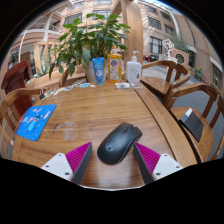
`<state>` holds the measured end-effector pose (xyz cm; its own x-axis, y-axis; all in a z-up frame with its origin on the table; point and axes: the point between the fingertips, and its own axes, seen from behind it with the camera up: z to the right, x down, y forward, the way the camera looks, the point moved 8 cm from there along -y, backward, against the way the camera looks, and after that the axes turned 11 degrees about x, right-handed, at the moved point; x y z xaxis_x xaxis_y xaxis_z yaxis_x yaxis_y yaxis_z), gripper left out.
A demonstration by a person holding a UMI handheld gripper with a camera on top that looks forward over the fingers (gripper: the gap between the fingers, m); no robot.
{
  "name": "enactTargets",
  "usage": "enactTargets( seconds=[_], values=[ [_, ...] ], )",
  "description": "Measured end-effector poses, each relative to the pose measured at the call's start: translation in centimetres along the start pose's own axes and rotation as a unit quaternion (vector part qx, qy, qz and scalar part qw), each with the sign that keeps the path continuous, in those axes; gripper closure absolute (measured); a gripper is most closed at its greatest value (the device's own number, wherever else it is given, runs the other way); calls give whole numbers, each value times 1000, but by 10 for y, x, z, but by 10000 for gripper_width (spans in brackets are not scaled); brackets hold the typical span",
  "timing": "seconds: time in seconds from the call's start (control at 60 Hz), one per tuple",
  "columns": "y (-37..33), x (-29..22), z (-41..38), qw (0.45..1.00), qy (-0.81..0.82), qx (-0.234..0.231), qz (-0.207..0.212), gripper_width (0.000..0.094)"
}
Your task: Arrange mouse
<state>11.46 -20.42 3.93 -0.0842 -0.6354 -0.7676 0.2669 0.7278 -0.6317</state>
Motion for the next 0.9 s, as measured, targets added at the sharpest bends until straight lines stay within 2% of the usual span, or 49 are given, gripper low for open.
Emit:
enactTargets(
  seconds=[0.2,0.267,0.367,0.55,0.75,0.9],
  values=[
    [24,-24,-19,1000,15,-4,-7,114],
    [31,-28,-20,1000,5,17,-8,216],
    [39,-33,-24,999,10,31,-2,436],
    [39,-34,-24,999,9,37,8,553],
    [31,-40,-20,998,0,58,18,563],
    [0,-97,-12,994,26,77,77,562]
  ],
)
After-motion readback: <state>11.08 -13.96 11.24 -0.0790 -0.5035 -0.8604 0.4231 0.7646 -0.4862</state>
